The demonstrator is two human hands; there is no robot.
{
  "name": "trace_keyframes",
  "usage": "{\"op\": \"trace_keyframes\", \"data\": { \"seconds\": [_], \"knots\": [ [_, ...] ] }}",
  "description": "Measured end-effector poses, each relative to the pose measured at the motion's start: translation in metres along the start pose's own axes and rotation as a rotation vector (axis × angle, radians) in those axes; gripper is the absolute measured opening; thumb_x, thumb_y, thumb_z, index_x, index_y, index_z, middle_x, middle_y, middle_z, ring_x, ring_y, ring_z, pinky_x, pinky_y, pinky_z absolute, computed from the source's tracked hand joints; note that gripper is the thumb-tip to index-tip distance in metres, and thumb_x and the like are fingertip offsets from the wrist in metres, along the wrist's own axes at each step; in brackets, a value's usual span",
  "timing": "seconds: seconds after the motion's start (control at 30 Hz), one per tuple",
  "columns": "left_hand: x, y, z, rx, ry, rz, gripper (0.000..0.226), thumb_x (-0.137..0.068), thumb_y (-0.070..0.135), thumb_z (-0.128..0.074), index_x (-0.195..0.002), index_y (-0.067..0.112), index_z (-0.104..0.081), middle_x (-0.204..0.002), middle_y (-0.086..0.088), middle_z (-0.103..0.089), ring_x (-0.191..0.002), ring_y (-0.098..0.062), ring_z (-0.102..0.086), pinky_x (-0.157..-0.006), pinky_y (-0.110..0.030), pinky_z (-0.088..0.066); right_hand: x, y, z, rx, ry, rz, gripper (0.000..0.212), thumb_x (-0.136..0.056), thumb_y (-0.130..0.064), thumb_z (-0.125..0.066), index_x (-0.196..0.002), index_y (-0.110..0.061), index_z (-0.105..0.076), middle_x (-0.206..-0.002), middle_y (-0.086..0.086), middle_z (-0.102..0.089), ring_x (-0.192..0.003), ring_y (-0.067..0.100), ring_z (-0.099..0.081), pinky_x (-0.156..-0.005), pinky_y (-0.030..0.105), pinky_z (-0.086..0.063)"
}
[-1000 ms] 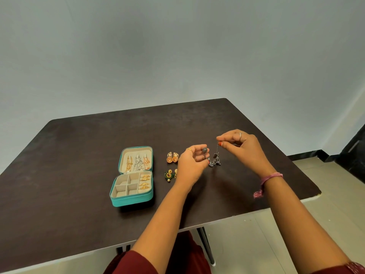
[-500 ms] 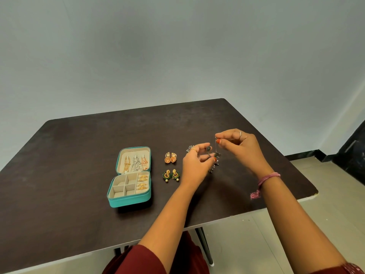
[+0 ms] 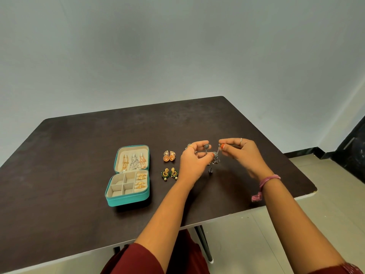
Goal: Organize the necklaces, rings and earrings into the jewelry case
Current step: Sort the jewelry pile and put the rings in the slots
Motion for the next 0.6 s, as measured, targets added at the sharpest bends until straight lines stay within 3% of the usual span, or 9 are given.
{"op": "trace_keyframes", "data": {
  "seconds": [0.13, 0.3, 0.43, 0.6],
  "knots": [
    [-0.002, 0.003, 0.001, -0.044, -0.036, -0.013, 0.034, -0.08, 0.002, -0.069, -0.101, 0.027, -0.059, -0.101, 0.007, -0.068, -0.08, -0.009, -0.066, -0.086, -0.034, -0.055, 0.004, 0.003, -0.001, 0.299, -0.144, -0.053, 0.015, -0.09, -0.01, -0.061, -0.103, -0.01, -0.07, -0.095, 0.008, -0.073, -0.087, 0.012, -0.07, -0.077, 0.021, -0.057],
    [-0.004, 0.005, 0.0, -0.111, -0.074, -0.032, 0.034, -0.08, 0.005, -0.071, -0.102, 0.028, -0.059, -0.107, 0.001, -0.067, -0.081, -0.013, -0.068, -0.086, -0.037, -0.056, 0.006, -0.019, -0.006, 0.567, -0.24, 0.051, 0.018, -0.091, -0.028, -0.061, -0.107, -0.023, -0.07, -0.097, -0.008, -0.067, -0.087, 0.007, -0.067, -0.07, 0.028, -0.059],
    [-0.005, 0.005, 0.0, -0.113, -0.078, -0.011, 0.036, -0.078, 0.008, -0.075, -0.105, 0.027, -0.059, -0.109, 0.003, -0.064, -0.085, -0.018, -0.071, -0.084, -0.036, -0.057, 0.002, -0.029, -0.008, 0.645, -0.283, 0.137, 0.015, -0.086, -0.024, -0.069, -0.099, -0.024, -0.074, -0.09, -0.009, -0.071, -0.084, 0.006, -0.065, -0.076, 0.022, -0.05],
    [-0.004, 0.009, 0.005, -0.079, -0.072, 0.008, 0.042, -0.076, 0.003, -0.076, -0.112, 0.02, -0.06, -0.11, 0.002, -0.063, -0.08, -0.013, -0.07, -0.074, -0.022, -0.056, 0.004, -0.031, -0.009, 0.573, -0.364, 0.129, 0.016, -0.081, -0.019, -0.073, -0.096, -0.024, -0.075, -0.089, -0.007, -0.073, -0.085, 0.007, -0.068, -0.08, 0.023, -0.053]
  ]
}}
Point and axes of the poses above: each hand's wrist, its own x-axis away from the middle knuckle, its own z-axis out of the back of the hand, y = z × x, the point moved 5 cm from there along -x, towards the middle knuckle
